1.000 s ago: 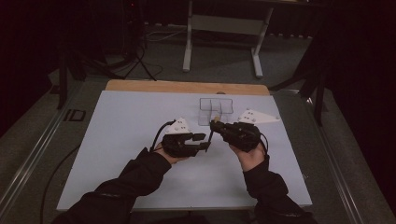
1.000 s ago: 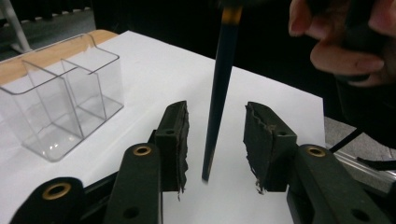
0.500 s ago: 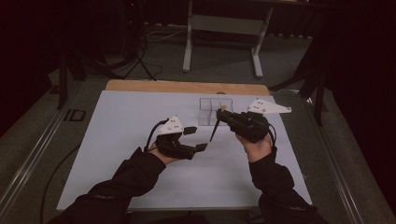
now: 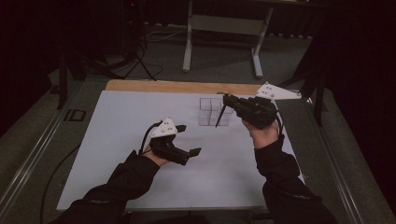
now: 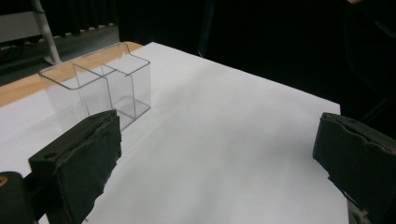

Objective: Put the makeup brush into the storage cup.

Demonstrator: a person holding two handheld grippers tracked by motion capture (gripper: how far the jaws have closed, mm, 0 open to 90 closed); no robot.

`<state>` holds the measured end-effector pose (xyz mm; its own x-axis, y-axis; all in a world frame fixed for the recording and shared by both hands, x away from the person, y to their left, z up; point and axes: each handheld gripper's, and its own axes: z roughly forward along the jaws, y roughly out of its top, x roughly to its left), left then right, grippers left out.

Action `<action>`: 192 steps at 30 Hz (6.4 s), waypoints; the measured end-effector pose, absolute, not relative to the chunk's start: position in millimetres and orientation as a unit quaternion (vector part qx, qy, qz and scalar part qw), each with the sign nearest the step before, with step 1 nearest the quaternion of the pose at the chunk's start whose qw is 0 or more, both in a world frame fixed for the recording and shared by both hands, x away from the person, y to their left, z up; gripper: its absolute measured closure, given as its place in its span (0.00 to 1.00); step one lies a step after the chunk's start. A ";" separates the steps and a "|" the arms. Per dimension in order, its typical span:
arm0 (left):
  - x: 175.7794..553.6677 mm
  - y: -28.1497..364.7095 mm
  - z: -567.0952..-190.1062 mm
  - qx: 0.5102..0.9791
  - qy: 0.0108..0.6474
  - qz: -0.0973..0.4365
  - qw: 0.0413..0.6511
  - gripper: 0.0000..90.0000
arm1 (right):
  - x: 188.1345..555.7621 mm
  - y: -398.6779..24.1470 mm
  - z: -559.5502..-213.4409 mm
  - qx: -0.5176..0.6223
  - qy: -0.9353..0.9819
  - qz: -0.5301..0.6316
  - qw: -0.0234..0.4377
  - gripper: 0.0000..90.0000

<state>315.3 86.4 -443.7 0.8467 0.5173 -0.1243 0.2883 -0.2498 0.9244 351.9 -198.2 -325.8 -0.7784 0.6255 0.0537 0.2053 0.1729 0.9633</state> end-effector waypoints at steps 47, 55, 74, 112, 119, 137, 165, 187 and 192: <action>291.9 134.2 -480.6 0.746 0.284 0.107 0.592 0.02 | 464.4 -184.7 -330.7 0.323 0.749 0.526 0.243 0.94; 292.5 136.8 -481.9 0.742 0.290 0.105 0.596 0.02 | 474.2 -184.0 -356.3 0.339 0.752 0.515 0.235 0.94; 291.7 137.2 -484.4 0.742 0.287 0.108 0.595 0.02 | 482.4 -177.4 -399.2 0.349 0.765 0.496 0.217 0.94; 291.4 137.4 -483.9 0.743 0.285 0.106 0.597 0.02 | 481.0 -180.3 -425.4 0.373 0.772 0.488 0.164 0.12; 290.7 137.2 -483.6 0.744 0.285 0.106 0.596 0.02 | 474.5 -182.8 -419.0 0.368 0.768 0.498 0.161 0.12; 288.8 139.2 -481.7 0.741 0.286 0.105 0.599 0.02 | 424.6 -194.8 -412.5 0.338 0.766 0.525 0.154 0.13; 283.7 142.0 -477.5 0.745 0.283 0.105 0.595 0.02 | 348.8 -232.0 -438.4 0.308 0.776 0.537 0.124 0.15; 274.3 167.9 -477.8 0.742 0.304 0.120 0.586 0.02 | 314.5 -249.5 -461.4 0.299 0.792 0.519 0.114 0.16; 271.5 174.3 -477.8 0.741 0.308 0.123 0.584 0.02 | 308.6 -255.5 -466.9 0.302 0.795 0.513 0.114 0.16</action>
